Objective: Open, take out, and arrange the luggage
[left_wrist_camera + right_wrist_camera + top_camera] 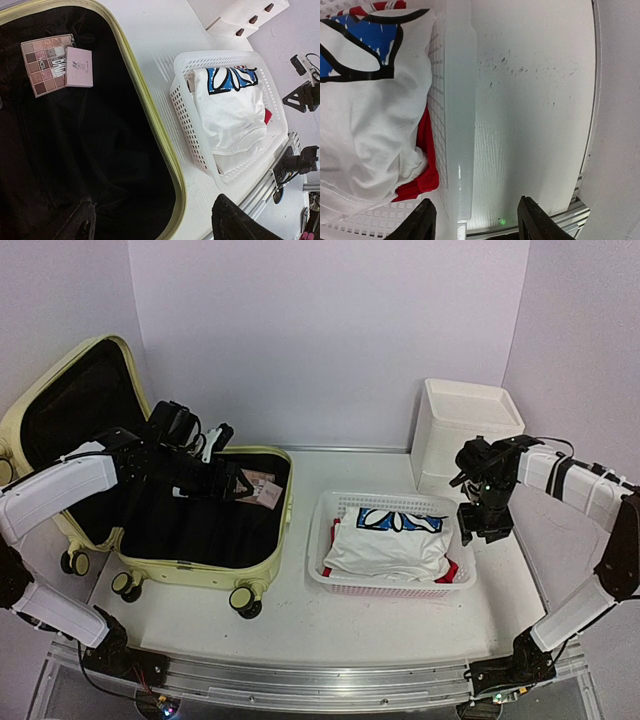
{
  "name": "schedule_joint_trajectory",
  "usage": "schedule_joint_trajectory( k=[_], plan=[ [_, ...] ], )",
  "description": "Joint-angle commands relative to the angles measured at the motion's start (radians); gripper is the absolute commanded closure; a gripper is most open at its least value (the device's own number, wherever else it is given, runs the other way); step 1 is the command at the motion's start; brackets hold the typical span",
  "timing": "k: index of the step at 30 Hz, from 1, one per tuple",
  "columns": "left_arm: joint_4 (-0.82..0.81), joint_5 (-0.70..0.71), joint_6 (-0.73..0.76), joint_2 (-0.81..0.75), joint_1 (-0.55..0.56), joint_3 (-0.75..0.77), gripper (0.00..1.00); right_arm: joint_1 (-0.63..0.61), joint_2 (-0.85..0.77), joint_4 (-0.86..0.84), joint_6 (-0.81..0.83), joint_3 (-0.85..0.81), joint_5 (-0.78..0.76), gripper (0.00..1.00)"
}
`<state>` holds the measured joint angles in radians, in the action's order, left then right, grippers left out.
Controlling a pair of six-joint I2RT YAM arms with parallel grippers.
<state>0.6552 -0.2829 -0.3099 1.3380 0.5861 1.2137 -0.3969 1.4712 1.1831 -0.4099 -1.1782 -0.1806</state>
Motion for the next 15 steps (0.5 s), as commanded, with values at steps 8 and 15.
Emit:
schedule_joint_trajectory(
  k=[8,15],
  plan=[
    [-0.007,0.008,0.014,-0.059,0.003,-0.001,0.20,0.096,0.081,-0.162,-0.007,0.128,0.137,0.59],
    [-0.008,0.018,0.017,-0.075,0.003,-0.003,0.20,0.108,0.029,-0.094,0.014,0.140,0.055,0.90]
  ],
)
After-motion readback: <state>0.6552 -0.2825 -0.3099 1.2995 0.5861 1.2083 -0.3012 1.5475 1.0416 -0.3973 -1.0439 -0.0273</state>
